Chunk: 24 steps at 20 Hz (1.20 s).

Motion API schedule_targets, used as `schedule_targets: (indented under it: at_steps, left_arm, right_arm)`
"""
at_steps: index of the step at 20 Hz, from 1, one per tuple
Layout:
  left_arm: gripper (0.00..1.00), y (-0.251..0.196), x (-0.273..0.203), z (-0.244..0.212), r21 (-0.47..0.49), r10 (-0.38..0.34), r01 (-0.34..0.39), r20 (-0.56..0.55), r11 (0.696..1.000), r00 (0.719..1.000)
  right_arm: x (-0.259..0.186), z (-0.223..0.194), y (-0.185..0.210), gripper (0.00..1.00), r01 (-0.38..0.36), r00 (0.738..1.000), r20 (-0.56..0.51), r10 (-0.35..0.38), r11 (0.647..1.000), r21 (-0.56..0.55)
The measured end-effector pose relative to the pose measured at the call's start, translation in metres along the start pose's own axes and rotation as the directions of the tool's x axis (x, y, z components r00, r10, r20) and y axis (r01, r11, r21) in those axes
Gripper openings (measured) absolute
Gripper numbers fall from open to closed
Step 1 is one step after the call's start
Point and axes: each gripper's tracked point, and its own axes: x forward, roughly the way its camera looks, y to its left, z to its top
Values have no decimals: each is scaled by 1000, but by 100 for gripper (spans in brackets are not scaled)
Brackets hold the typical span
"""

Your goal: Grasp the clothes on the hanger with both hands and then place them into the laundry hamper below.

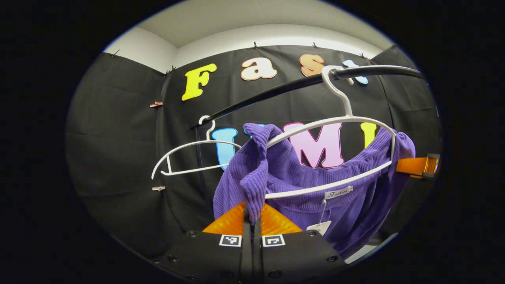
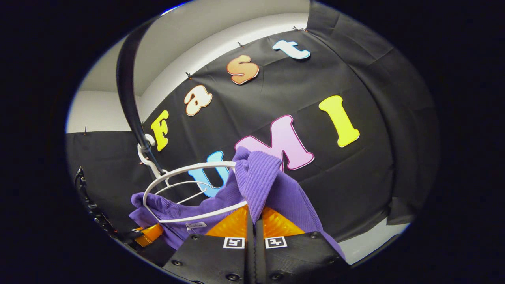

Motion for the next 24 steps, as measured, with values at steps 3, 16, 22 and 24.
schedule_targets:
  at_steps: [3, 16, 22, 24]
  left_arm:
    - [5, 9, -1, 5, 6, 21, -21, -10, 1000, 1000]
    - [5, 33, -5, 10, -7, 49, -49, -51, 999, 998]
    - [5, 82, -18, 11, -17, 135, -136, -36, 991, 990]
    - [5, 103, -22, 7, -33, 169, -171, -45, 985, 985]
  right_arm:
    - [-3, 21, -11, 4, -3, 1000, 15, 3, 1000, 3]
    - [29, -10, -95, 4, 163, 985, -50, -165, 986, -48]
    - [5, -79, -49, 4, 75, 982, -171, -75, 997, -8]
    - [-4, -90, -36, 4, 48, 980, -194, -46, 999, 2]
